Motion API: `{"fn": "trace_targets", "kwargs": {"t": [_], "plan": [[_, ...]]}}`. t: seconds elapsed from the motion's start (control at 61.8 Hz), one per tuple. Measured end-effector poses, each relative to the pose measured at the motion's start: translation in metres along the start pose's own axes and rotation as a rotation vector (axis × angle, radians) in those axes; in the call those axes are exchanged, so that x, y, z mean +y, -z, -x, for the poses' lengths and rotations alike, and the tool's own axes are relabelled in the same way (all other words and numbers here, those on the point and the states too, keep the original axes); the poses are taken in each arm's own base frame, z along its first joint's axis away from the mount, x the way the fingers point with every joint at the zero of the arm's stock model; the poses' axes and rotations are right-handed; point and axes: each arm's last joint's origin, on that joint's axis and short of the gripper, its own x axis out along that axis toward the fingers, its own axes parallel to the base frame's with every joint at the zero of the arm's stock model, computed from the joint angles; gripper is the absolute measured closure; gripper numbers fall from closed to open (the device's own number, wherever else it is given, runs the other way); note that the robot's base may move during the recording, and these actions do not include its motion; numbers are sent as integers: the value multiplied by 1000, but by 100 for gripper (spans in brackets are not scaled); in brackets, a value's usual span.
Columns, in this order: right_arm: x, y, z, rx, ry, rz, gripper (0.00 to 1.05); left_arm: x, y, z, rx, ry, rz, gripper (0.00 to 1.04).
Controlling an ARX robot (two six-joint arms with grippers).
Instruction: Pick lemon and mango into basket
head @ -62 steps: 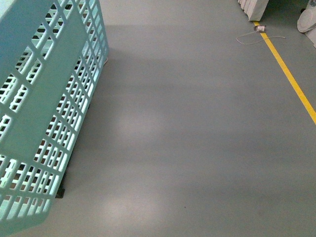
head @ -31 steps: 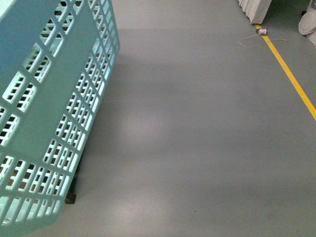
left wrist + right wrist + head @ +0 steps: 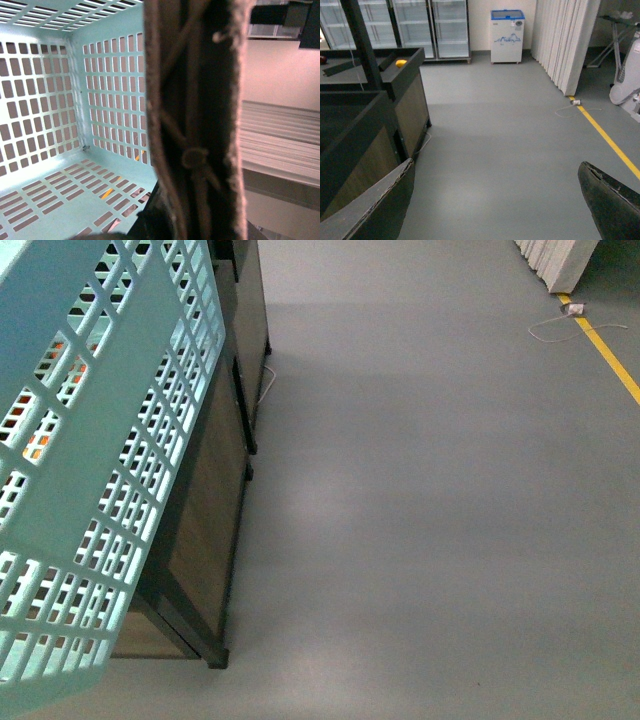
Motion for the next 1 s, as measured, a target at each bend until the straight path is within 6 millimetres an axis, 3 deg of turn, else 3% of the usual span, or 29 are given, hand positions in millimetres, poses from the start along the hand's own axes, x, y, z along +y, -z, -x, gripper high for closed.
{"fn": "trace_targets", "kwargs": {"t": [1.004], "plan": [[0,0,0,-1,-1,0,9,0,0,0,0,2,-1,101]]}}
